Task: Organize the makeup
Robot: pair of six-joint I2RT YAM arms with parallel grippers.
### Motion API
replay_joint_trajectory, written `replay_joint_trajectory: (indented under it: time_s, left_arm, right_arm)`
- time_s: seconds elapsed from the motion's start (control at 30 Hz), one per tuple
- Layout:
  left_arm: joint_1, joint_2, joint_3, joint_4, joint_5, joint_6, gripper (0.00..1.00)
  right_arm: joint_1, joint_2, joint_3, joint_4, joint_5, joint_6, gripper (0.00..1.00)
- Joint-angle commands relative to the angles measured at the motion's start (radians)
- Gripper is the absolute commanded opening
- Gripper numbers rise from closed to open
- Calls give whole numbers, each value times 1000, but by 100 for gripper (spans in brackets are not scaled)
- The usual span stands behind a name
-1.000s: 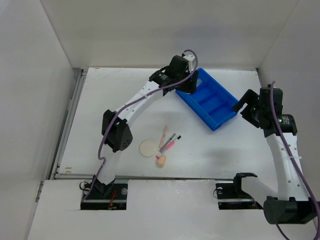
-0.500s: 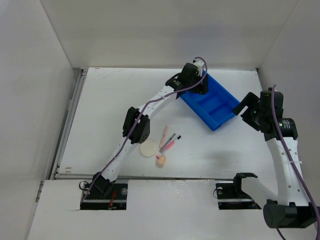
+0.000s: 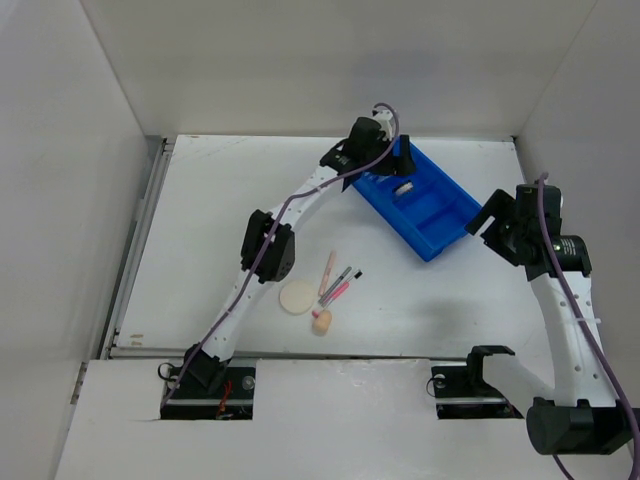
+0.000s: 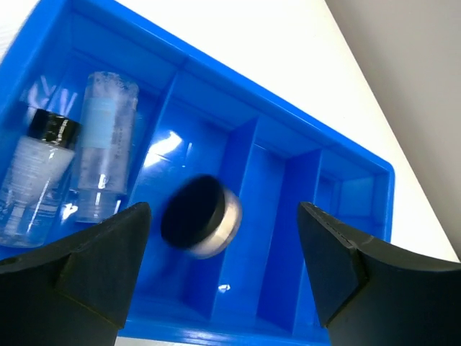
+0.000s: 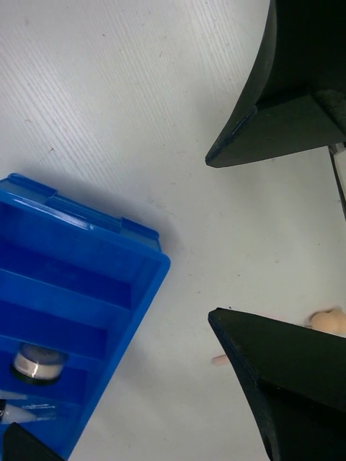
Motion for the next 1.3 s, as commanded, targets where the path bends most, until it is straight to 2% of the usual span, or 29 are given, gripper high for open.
replay_joint_trajectory:
  time_s: [0.0,0.1,0.17,0.2,0.27,0.3,0.43,0.47,0.53,0.57,0.6,0.7,0.73,0.8,0.83,0.9,0.97,1.13,1.27]
  left_arm:
    - [-12,-51,27,50,57,-2,80]
    - [-12,-85,14,50,57,7,81]
    - [-12,-120,-14,41,75,16,78]
    - [-12,-176,-31,31,75,27,73]
    - [-12,-259,-121,15,63,50,73]
    - [-12,-363,-167,6,50,62,73]
    - [-21,-629,-377,-138,-124,107,78]
    - [-21,-679,-455,-175,-230,107,78]
    - [-21,-823,-529,-253,-346,90,78]
    - [-9,-868,-561,-341,-410,72,78]
    - [0,-910,-627,-382,-491,59,79]
    - [26,-1066,-765,-521,-619,-10,81]
    - [27,-1103,-801,-548,-645,-10,81]
    - [27,-1206,-864,-619,-697,-31,81]
    - [27,-1239,-929,-635,-723,-41,81]
    - [27,-1334,-986,-664,-747,-60,81]
    - [27,-1393,-1060,-674,-747,-71,81]
    - [27,-1534,-1122,-701,-802,-108,81]
    - [27,-1545,-1122,-739,-840,-108,81]
  right_arm:
    - [2,-4,16,4,28,4,85]
    - [2,-4,16,4,28,4,85]
    - [2,-4,16,4,28,-5,85]
    - [2,-4,16,4,19,-5,85]
    - [2,5,25,24,5,-17,85]
    - [2,5,25,24,-10,-17,85]
    - [73,25,14,79,-58,-27,85]
    - [106,25,-1,105,-58,-10,85]
    - [224,39,-33,125,-29,35,83]
    - [270,53,-47,147,-15,88,82]
    - [373,62,-61,159,15,114,82]
    - [549,134,-102,205,48,164,82]
    - [667,164,-102,217,62,164,82]
    - [769,257,-102,274,30,107,85]
    - [864,281,-102,291,13,92,88]
    - [949,356,-89,321,-16,49,95]
    - [1053,404,-69,364,-38,21,96]
    - [1128,641,31,388,-113,64,98]
    - [1138,741,43,407,-101,101,90]
